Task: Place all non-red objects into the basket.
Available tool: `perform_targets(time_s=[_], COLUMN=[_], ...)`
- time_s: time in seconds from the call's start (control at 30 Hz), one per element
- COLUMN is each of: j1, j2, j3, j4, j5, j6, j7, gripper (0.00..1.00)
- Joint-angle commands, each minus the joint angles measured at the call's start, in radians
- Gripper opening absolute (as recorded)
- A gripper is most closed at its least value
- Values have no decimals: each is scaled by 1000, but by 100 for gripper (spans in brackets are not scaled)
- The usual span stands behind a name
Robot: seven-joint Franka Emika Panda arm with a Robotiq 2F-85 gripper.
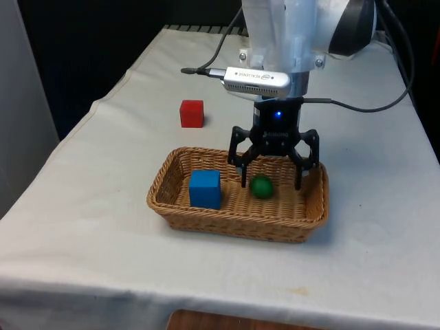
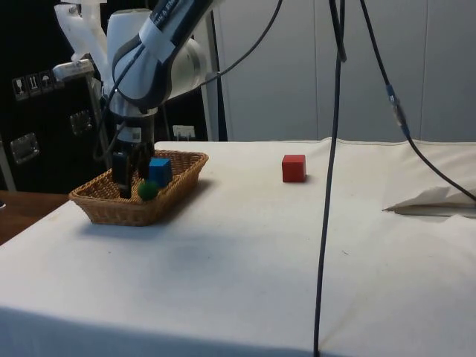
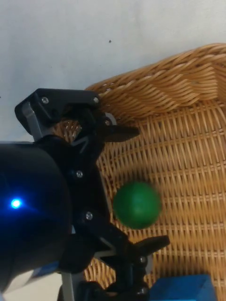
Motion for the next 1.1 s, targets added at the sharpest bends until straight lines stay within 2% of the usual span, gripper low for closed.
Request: perform_targets(time_s=[0.0, 0.13, 0.17, 0.2, 0.43, 0.47, 0.5, 0.6, 0.73, 0.77, 0.8, 0.97, 1.0, 1.03, 1.07], j1=[-3, 2, 0, 5, 19, 11, 20, 24, 27, 18, 28, 32, 23, 33, 33], j2=[-6, -23, -3, -41, -127, -123, -138, -177, -214, -206, -223, -276, -264, -284, -291], j3=[4, -1, 0, -5, -15, -5, -16, -20, -23, -10, -24, -30, -18, -32, -32], j4=[-3, -14, 0, -27, -103, -100, -113, -143, -170, -164, -178, -220, -211, -227, -232], j5=[3, 1, 0, -1, -11, -3, -12, -15, -16, -4, -17, -21, -7, -21, -21], j6=[-6, -7, 0, -6, -2, -1, -3, -5, -7, -1, -7, -5, -1, -4, -4], j7=[-2, 1, 1, 4, 15, 4, 16, 20, 24, 10, 25, 26, 12, 25, 25], gripper=[100, 100, 100, 100, 100, 100, 100, 100, 100, 100, 100, 100, 100, 100, 100])
